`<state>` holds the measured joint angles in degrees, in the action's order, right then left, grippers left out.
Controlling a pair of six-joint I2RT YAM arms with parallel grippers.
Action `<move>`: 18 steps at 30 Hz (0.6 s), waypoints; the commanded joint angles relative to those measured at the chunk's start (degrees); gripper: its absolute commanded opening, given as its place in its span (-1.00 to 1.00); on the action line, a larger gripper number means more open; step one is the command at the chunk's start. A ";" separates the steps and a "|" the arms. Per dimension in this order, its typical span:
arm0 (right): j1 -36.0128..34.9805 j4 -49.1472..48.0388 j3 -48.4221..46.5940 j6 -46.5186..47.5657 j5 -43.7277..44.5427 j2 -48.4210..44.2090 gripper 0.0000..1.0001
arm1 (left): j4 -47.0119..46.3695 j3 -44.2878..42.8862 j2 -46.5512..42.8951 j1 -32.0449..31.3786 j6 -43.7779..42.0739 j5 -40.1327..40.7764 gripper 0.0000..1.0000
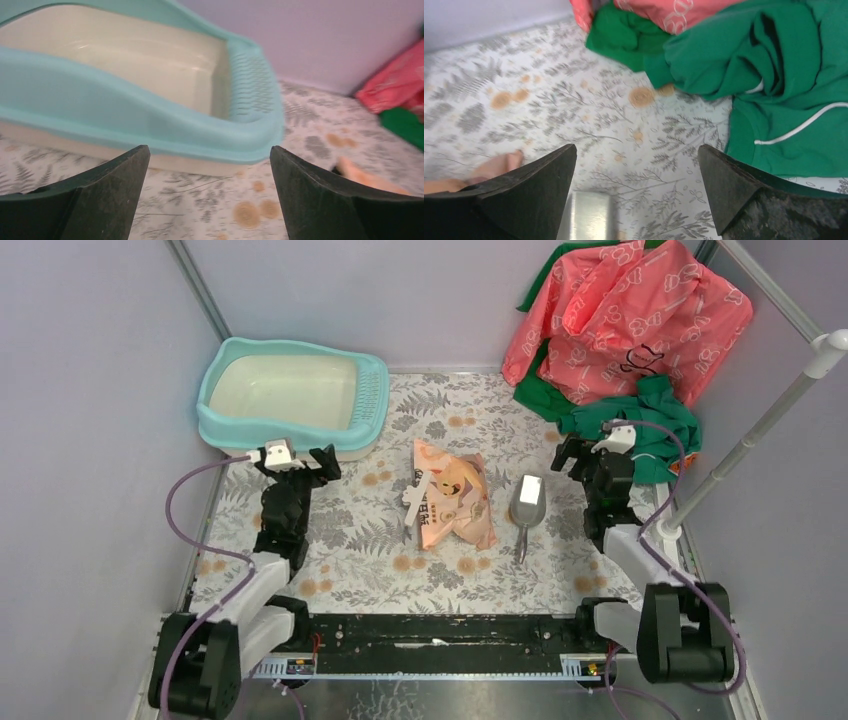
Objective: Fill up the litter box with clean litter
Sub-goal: Remove the clamp from the cat litter bag.
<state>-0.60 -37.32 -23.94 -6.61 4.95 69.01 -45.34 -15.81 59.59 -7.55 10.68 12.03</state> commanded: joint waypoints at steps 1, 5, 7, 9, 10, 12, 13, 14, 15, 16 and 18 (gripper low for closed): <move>0.22 18.54 -5.42 -6.34 -3.70 -10.38 1.00 | 13.51 -2.62 -9.22 -5.25 5.45 -3.03 0.97; 0.23 33.06 -13.57 -11.22 -7.57 -18.81 1.00 | 32.06 -10.17 -18.19 -10.30 11.55 -4.52 0.97; 0.25 39.05 -18.12 -11.73 -12.50 -21.16 1.00 | 41.06 -14.73 -21.99 -12.60 18.33 -5.15 0.97; 0.23 45.24 -22.42 -12.12 -14.47 -22.74 1.00 | 44.91 -17.47 -24.58 -14.14 23.20 -7.70 0.97; 0.24 46.98 -23.80 -12.13 -15.28 -23.14 1.00 | 45.13 -17.94 -25.51 -14.56 24.63 -9.51 0.97; 0.24 48.31 -24.93 -10.60 -20.02 -23.88 1.00 | 46.46 -19.69 -26.26 -14.73 27.79 -12.99 0.97; 0.19 48.26 -24.96 -11.26 -22.07 -23.93 1.00 | 48.21 -21.53 -25.84 -14.72 28.76 -14.45 0.97; 0.24 48.63 -24.93 -13.32 -23.06 -23.77 1.00 | 50.17 -23.69 -24.82 -14.77 29.50 -15.62 0.97; 0.25 49.39 -24.57 -16.26 -23.11 -23.61 1.00 | 51.48 -25.86 -23.22 -14.76 29.42 -16.98 0.97; 0.18 48.29 -23.45 -19.51 -22.28 -23.44 1.00 | 51.75 -27.88 -21.54 -14.75 29.14 -18.62 0.97; 0.20 44.11 -20.69 -24.42 -23.14 -22.64 1.00 | 49.95 -31.32 -17.77 -14.74 28.17 -24.51 0.97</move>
<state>-0.58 6.92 -47.59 -21.10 -13.41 44.66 0.75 -41.36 36.40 -22.09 36.34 -1.39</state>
